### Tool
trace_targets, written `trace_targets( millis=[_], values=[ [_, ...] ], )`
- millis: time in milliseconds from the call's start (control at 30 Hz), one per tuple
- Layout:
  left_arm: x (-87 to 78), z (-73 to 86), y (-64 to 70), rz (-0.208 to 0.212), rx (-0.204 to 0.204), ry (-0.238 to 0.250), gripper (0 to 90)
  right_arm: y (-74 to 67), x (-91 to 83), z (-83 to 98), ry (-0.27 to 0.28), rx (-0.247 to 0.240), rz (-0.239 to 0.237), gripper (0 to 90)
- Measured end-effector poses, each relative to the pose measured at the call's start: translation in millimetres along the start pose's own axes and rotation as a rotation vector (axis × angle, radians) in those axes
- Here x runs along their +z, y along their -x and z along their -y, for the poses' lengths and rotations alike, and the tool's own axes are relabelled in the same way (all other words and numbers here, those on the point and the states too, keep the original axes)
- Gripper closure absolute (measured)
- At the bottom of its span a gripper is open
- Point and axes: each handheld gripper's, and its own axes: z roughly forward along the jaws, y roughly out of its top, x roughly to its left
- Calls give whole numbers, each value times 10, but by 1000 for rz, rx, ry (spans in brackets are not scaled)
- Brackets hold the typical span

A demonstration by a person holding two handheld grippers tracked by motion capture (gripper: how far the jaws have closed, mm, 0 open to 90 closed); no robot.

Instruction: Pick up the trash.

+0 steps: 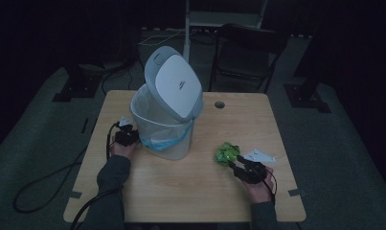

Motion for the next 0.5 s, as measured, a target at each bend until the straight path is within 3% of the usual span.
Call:
trace_targets(
  millis=[267, 367, 500],
  values=[
    [1, 0, 3, -1, 0, 2, 900, -232, 29, 14, 15, -93, -62, 522],
    [0, 0, 1, 0, 0, 1, 900, -266, 76, 7, -1, -131, -24, 560],
    [0, 0, 1, 0, 0, 1, 900, -241, 169, 10, -22, -138, -5, 606]
  ],
)
